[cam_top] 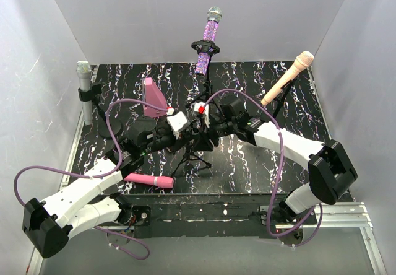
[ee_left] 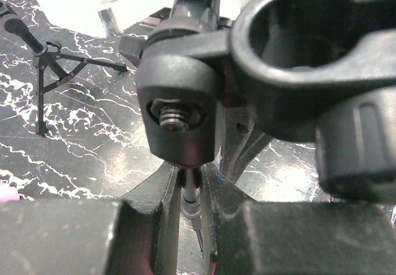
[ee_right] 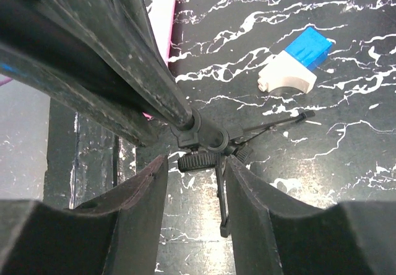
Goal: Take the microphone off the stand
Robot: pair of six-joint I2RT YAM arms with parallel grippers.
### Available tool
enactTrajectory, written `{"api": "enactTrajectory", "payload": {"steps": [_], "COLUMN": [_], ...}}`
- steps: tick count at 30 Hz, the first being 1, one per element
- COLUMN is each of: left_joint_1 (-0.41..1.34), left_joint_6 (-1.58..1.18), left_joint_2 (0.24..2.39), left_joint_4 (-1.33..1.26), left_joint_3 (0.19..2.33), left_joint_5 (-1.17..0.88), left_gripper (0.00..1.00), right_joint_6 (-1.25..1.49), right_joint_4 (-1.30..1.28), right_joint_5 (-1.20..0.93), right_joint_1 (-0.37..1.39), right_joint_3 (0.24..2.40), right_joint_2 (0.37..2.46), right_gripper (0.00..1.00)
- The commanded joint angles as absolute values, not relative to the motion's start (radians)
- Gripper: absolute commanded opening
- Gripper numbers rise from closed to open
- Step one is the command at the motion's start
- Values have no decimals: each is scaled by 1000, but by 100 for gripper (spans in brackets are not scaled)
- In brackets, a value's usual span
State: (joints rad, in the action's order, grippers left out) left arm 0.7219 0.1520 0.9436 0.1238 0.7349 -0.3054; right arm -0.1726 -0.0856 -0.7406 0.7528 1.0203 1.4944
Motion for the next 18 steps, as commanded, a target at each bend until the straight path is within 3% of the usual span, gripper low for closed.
{"api": "enactTrajectory", "payload": {"steps": [1,3,6,10,12,15,18], "left_joint_1": [718,719,719,719,715,707,706], "left_joint_6": [186,183,175,155,134,123,118], "left_joint_2": [916,916,916,917,922,926,927], "left_joint_4": [126,129,130,129,126,123,120], "left_joint_3": [738,738,736,738,735,735,733], "left_joint_5": [-305,-308,-299,-250,-212,-209,-218], "left_gripper": [0,0,0,0,0,0,0], "right_joint_6": [-144,-138,-144,-172,-186,-190,-195], "right_joint_4": [-44,-46,-57,-60,-55,-43,-35], "right_joint_5": [-795,-804,-818,-828,-819,-801,-792], "right_joint_1": [755,755,755,755,756,759,761], "right_joint_3": [1083,1091,1094,1081,1065,1049,1048], "right_joint_2": [1496,1497,1508,1506,1499,1494,1496], "right_gripper": [50,47,26,12,14,31,33]}}
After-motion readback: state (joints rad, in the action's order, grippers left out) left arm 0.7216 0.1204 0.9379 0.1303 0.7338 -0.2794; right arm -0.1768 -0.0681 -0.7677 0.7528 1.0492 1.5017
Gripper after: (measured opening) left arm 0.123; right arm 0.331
